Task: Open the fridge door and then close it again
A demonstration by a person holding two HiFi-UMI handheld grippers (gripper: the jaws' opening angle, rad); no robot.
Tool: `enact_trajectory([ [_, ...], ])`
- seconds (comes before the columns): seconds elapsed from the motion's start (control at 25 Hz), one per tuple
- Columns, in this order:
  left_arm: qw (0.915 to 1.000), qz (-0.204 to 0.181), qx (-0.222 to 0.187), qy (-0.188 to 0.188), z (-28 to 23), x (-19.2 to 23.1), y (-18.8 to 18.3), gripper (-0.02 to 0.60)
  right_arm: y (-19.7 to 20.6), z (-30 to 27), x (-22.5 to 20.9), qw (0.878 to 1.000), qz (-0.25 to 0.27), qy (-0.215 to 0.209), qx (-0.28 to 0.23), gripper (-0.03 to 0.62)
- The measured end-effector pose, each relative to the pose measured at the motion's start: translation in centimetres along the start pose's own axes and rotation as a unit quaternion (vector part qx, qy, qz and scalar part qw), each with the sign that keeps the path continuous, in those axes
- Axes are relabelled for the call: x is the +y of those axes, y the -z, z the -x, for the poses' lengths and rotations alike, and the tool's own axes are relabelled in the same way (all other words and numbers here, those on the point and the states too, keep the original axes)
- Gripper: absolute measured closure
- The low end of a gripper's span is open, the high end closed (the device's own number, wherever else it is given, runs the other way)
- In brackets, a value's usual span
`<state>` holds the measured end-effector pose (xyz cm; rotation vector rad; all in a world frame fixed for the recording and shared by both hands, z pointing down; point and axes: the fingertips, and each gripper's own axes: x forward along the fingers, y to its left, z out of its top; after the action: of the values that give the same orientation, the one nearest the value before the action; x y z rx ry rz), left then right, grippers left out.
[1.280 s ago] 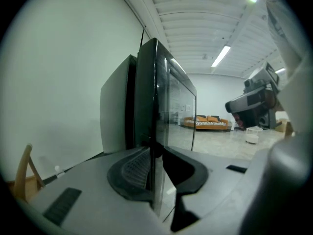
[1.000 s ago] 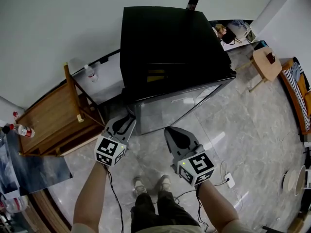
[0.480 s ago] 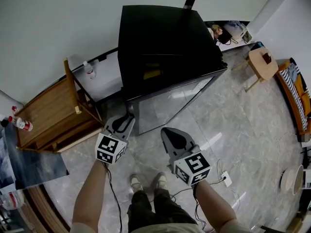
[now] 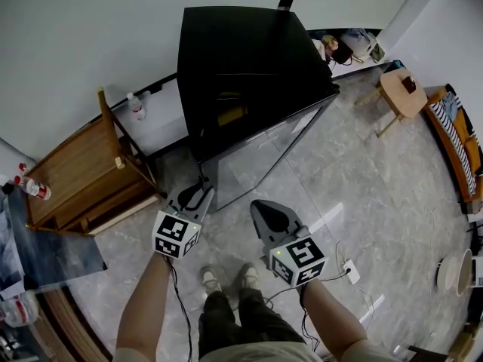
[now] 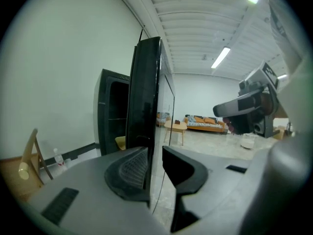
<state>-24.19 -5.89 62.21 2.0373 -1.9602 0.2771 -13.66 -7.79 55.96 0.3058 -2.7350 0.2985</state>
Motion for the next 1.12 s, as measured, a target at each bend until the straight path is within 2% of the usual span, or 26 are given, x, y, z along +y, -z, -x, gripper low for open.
enact_trajectory([
  [0.16,0.9994,0.023,-0.016,-0.023,1.3,-0.8,-0.6,0.463,0.1,1.2,0.4,1.0,-0.002,0.002,0.001,0.597],
  [0.28,0.9975,0.021,-0.048,-0.048,2.6,-0.3,-1.8,0.441,0.1,1.8,0.6,1.0,-0.002,0.003,0.001,0.597],
  [0.36,0.9957,0.005,-0.073,-0.057,2.7,0.9,-3.2,0.346,0.1,2.0,0.6,1.0,-0.001,0.003,0.002,0.597],
  [0.4,0.9953,-0.008,-0.081,-0.052,2.3,1.6,-3.8,0.303,0.2,2.1,0.6,1.0,0.001,0.004,0.003,0.597],
  [0.52,0.9961,-0.039,-0.079,-0.002,-0.1,3.1,-5.0,0.253,0.7,2.4,0.3,1.0,0.002,0.009,0.008,0.597],
  [0.64,0.9959,-0.052,-0.064,0.037,-1.8,3.7,-5.6,0.254,1.2,2.6,-0.2,1.0,-0.003,0.016,0.014,0.597],
  [0.8,0.9964,-0.04,-0.066,0.037,-2.2,4.8,-6.2,0.255,1.2,2.4,-0.9,1.0,-0.005,0.02,0.02,0.597],
  [1.0,0.9958,-0.033,-0.069,0.051,-1.8,4.2,-6.1,0.256,0.6,1.8,-1.6,1.0,-0.005,0.024,0.014,0.597],
  [1.12,0.9956,-0.033,-0.067,0.057,-1.2,3.5,-5.9,0.281,0.2,1.6,-1.5,1.0,-0.005,0.025,0.009,0.597],
])
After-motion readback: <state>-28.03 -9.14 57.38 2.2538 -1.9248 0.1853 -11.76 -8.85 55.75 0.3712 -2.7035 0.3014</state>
